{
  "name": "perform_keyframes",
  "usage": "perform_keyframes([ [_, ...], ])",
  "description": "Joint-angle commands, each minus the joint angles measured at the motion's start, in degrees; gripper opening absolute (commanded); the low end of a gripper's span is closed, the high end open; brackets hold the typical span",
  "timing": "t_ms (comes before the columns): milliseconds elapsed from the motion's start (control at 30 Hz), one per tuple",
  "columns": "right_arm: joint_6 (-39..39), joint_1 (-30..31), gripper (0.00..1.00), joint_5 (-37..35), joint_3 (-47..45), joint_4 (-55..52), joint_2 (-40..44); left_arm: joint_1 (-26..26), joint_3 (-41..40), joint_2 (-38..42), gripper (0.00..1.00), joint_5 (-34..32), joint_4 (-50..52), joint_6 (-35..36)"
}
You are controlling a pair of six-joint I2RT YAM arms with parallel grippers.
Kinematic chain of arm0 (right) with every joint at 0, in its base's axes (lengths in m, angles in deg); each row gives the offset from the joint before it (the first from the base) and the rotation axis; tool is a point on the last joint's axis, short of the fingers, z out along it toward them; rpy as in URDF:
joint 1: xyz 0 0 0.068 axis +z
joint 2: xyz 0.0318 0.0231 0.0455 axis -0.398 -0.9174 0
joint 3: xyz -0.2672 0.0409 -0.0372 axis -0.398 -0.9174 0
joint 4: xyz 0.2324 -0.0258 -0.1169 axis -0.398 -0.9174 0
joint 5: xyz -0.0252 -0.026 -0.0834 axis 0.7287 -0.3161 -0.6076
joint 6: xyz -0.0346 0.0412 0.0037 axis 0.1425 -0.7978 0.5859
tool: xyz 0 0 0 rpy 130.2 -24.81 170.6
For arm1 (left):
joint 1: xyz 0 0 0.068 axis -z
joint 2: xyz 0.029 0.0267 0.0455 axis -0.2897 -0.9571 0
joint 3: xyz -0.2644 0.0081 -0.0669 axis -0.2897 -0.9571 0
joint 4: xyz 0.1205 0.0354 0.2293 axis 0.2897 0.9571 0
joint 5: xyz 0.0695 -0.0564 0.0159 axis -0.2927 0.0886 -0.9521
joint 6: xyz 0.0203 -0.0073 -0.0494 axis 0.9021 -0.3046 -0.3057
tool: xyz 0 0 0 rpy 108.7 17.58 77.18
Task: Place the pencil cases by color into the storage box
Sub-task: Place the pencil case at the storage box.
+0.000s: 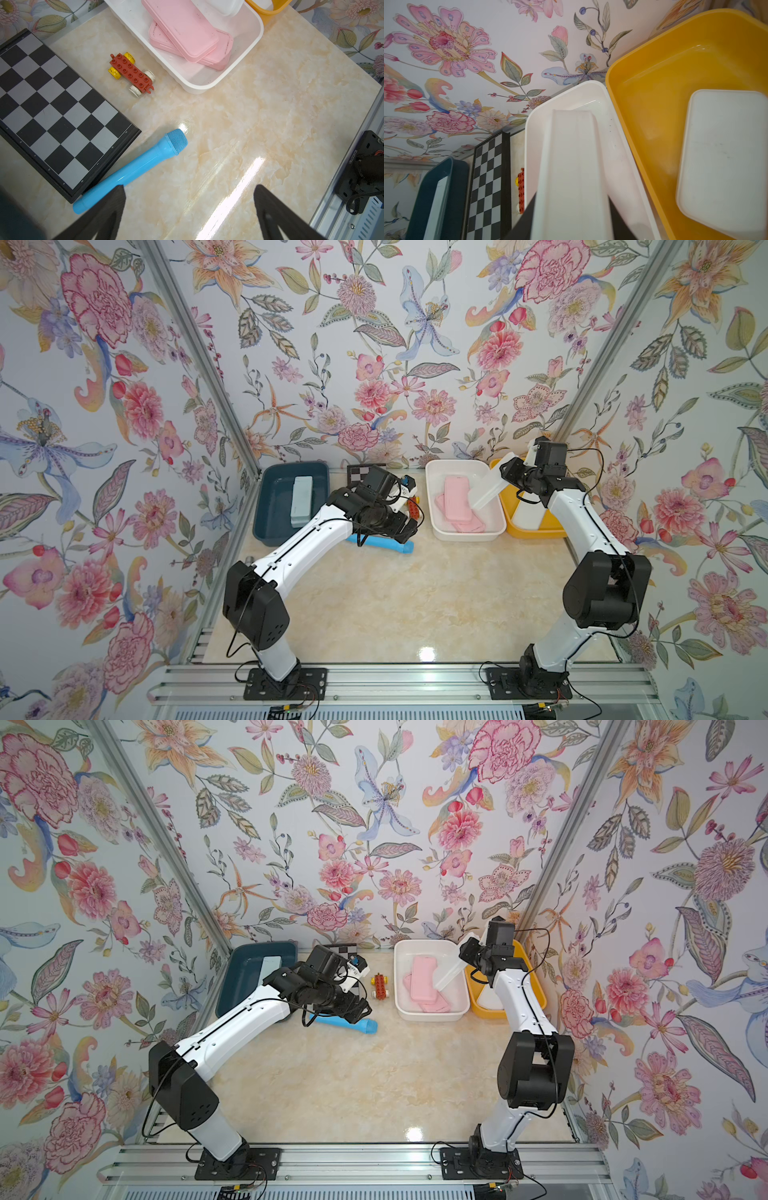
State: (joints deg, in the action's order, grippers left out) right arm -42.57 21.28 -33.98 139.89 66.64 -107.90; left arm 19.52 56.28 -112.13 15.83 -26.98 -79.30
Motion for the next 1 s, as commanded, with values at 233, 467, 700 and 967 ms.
perform_keyframes([
  [233, 16.48, 0.33, 0.36, -30.19, 3.88, -2.92, 4.00, -3.10, 1.20, -2.25, 0.98, 5.00, 0.26, 0.43],
  [467, 25.20, 0.86, 0.37, -46.48, 9.99, -6.75, -0.11, -4.48, 0.99, -2.65, 0.98, 6.91, 0.11, 0.25],
  [700, 30.55, 1.14, 0.37, -54.53, 14.24, -7.94, -5.70, -5.57, 0.79, -3.09, 0.98, 8.99, 0.11, -0.03],
  [967, 35.61, 0.95, 0.37, -60.37, 18.76, -6.56, -13.76, -6.57, 0.83, -3.45, 0.98, 10.16, -0.07, -0.37],
])
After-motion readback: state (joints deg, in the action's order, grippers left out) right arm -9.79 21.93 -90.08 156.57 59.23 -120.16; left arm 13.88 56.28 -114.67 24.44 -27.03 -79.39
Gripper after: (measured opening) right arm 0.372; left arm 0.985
